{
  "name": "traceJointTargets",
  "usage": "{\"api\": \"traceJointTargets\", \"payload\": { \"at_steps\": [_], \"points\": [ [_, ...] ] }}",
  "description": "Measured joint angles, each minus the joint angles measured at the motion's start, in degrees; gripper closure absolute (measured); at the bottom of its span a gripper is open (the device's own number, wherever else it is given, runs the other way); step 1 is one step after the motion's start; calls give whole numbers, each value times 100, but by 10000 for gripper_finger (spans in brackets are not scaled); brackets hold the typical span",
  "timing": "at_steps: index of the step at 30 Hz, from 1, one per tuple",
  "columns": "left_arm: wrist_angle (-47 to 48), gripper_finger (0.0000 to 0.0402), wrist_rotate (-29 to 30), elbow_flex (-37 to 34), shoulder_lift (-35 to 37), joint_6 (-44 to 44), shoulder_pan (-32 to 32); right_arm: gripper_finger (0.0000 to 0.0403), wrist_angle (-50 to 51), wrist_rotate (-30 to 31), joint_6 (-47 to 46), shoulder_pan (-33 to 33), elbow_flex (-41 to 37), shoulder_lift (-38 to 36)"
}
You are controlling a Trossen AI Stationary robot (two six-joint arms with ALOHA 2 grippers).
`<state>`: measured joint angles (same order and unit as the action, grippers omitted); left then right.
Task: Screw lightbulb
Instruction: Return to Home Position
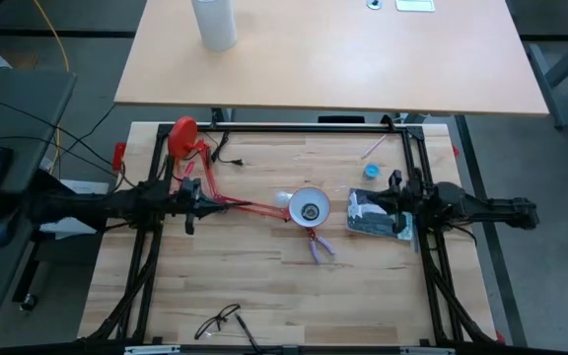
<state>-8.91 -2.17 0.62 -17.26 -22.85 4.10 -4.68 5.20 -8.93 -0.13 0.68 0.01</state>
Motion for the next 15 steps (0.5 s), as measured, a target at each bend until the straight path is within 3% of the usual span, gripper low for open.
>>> {"api": "traceJointTargets", "payload": {
  "at_steps": [3, 7, 15],
  "points": [
    [854, 402, 98, 7, 777, 0, -2, 402, -320, 39, 0, 3, -12, 0],
    [826, 401, 314, 9, 1661, 1, 11, 402, -284, 39, 0, 5, -12, 0],
    [852, 401, 259, 7, 1710, 4, -45, 402, -74, 47, 0, -23, -12, 187]
  ]
}}
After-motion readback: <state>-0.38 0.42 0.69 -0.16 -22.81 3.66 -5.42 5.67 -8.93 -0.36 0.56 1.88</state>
